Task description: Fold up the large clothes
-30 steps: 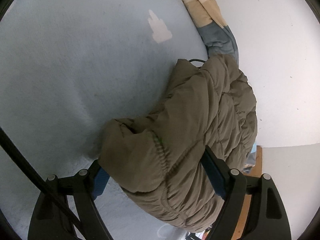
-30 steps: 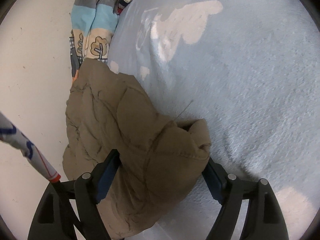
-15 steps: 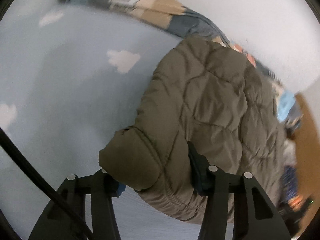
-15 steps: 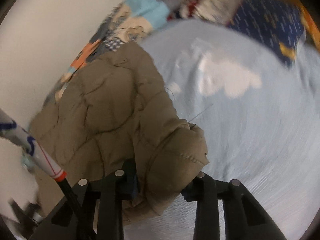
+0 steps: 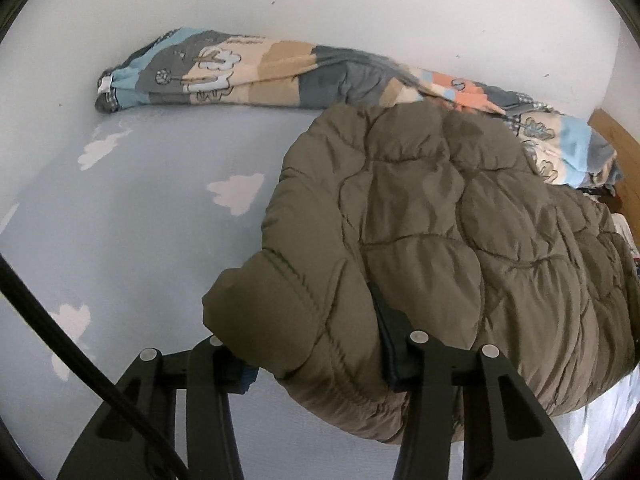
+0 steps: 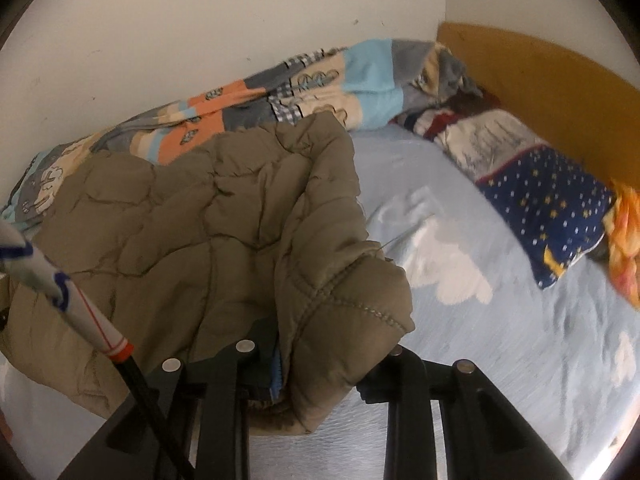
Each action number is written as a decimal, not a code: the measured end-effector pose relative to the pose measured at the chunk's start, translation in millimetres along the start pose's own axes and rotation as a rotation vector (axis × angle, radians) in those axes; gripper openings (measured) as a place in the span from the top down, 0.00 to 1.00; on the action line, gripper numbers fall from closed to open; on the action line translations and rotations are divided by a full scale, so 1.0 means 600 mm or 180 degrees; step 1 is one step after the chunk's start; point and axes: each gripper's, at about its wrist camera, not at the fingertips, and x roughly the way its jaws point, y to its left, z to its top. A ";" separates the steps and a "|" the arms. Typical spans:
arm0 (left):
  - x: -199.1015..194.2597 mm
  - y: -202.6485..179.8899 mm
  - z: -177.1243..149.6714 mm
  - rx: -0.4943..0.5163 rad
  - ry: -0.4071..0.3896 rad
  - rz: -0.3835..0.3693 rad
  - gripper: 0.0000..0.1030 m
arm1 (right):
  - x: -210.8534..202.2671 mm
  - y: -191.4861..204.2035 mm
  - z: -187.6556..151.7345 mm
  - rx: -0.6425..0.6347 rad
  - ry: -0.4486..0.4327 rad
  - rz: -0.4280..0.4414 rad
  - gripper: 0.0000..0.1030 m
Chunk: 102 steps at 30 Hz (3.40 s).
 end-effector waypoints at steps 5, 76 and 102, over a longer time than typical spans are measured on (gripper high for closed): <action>-0.049 0.004 -0.005 -0.0017 -0.0078 -0.0097 0.56 | -0.056 -0.001 0.001 -0.0002 -0.0124 0.0096 0.73; -0.122 -0.093 -0.212 0.0598 0.0056 -0.0006 0.04 | -0.114 -0.092 -0.202 0.0750 0.0699 0.0196 0.40; -0.176 -0.162 -0.291 0.1084 -0.0211 -0.0029 0.04 | -0.171 0.043 -0.225 -0.0201 0.0485 0.0756 0.35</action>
